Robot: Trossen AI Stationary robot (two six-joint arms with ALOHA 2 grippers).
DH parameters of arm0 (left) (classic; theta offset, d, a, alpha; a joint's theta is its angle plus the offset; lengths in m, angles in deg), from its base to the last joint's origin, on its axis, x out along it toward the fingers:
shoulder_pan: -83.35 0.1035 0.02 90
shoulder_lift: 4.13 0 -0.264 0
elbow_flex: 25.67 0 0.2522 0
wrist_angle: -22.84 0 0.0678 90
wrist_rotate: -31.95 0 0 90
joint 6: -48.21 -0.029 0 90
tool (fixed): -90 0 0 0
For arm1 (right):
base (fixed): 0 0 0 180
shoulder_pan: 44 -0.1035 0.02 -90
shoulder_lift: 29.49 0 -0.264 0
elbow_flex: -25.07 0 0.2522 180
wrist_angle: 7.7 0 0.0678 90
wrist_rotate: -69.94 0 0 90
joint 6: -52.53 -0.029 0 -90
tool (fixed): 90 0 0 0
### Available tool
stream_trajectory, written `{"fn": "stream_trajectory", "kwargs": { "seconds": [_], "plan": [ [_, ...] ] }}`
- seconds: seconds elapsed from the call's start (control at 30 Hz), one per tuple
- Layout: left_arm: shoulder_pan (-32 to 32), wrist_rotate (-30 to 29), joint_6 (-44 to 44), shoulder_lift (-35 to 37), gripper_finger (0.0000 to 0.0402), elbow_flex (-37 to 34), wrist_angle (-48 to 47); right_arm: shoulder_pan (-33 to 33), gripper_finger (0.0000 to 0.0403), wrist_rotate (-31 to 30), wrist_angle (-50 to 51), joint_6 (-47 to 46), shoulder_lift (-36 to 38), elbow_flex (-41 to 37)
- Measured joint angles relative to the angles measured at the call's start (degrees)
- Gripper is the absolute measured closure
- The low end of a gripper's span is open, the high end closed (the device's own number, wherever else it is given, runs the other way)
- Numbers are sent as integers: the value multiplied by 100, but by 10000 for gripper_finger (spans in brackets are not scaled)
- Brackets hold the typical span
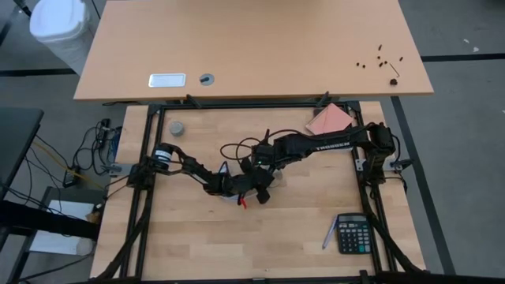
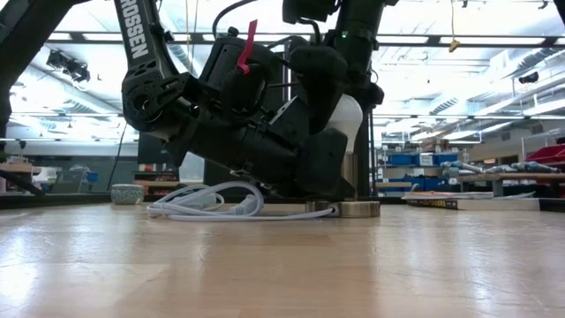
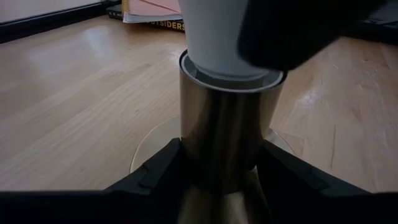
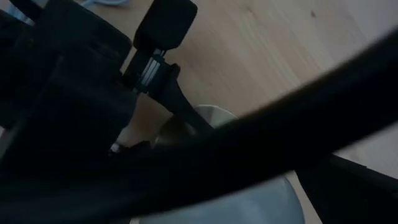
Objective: Screw lightbulb
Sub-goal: Insert the lightbulb into the lamp
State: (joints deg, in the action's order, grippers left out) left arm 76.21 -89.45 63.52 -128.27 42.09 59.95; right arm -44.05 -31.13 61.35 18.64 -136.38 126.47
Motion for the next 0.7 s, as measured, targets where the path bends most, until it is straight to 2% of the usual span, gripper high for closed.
{"fn": "stream_trajectory", "kwargs": {
  "seconds": [0.33,0.7],
  "plan": [
    [0,6,0,0,208,0,-12,-26,4,70,492,244,17,266],
    [0,37,-2,2,208,0,-19,-52,4,581,496,2637,22,278]
  ]
}}
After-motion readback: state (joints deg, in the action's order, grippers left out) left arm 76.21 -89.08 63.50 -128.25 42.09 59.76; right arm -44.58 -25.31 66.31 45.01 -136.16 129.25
